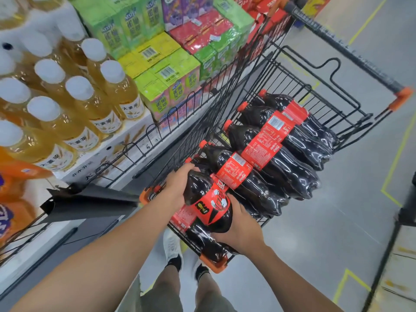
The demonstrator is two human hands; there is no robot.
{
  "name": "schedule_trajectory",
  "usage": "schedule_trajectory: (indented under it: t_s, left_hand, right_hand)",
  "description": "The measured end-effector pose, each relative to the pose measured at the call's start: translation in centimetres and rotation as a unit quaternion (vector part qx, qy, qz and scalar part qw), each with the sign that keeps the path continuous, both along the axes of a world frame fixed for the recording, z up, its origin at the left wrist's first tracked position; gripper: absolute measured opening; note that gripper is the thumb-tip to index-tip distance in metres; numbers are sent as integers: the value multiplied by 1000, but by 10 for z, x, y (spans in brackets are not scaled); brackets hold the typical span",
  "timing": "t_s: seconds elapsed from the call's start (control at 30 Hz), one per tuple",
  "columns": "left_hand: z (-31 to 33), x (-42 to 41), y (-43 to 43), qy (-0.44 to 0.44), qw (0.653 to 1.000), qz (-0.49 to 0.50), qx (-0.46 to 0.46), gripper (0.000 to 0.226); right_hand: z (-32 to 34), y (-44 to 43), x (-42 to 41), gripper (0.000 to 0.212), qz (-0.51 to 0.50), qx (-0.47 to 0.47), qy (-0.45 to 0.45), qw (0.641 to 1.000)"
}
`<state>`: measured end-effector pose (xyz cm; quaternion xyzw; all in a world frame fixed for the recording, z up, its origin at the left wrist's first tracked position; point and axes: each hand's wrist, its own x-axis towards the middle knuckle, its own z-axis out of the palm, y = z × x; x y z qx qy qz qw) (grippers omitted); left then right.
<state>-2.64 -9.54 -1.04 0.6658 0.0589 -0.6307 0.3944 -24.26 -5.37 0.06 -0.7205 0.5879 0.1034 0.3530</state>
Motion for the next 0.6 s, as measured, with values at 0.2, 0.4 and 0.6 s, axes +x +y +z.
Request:
schedule_trajectory:
  t_s: [0.2, 0.4, 0.6]
  left_hand:
    - [63, 7, -11, -32, 997, 22, -64, 82]
    - [128, 27, -19, -71, 983, 66, -157, 32]
    - [198, 29, -9, -110, 957, 127, -238, 29]
  right_hand:
    - [42, -6, 8, 125, 8, -84, -38, 996]
    - [96, -35, 23, 129, 48, -195, -65, 978]
    - [143, -64, 27, 128, 120, -270, -102, 950]
